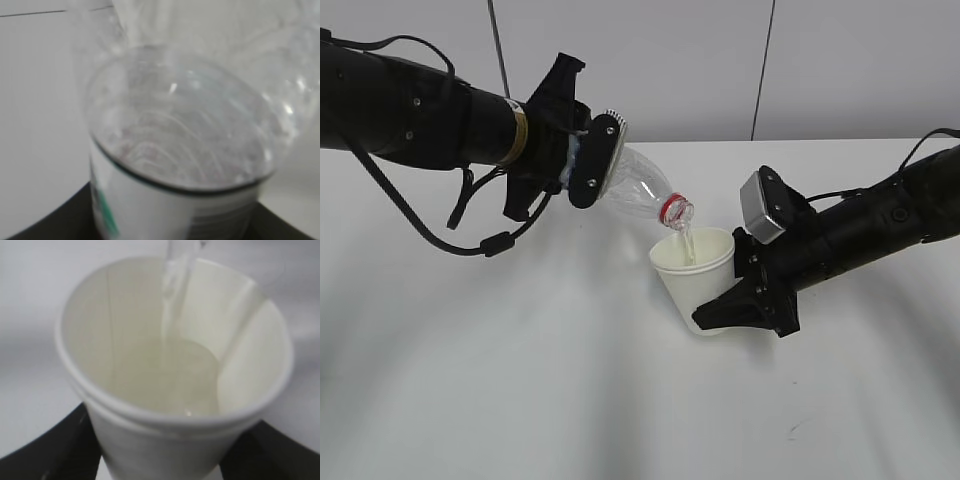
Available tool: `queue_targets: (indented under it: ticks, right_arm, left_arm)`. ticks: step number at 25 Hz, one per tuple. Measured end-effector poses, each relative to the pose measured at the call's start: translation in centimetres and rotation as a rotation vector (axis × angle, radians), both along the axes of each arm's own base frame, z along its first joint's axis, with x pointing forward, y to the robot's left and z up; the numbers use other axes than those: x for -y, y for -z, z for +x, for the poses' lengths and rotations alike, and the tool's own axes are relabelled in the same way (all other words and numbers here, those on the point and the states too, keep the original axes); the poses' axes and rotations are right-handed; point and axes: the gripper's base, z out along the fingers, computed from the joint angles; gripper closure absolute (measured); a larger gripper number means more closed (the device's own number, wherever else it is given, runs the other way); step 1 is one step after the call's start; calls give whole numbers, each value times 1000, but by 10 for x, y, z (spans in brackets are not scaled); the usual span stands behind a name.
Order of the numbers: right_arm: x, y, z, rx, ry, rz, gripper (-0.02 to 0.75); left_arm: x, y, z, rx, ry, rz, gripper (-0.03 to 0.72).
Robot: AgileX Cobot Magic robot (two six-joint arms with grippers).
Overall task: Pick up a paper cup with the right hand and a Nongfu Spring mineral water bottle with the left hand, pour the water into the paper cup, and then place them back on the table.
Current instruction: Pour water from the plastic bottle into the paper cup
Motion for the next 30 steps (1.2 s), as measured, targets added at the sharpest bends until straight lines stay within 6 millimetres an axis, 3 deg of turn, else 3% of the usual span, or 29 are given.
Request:
queue_targets:
  ticks: [30]
  right_arm:
    - [0, 0, 0, 24, -14, -7, 279]
  left_arm:
    - [0, -1, 0, 8, 10, 10, 348]
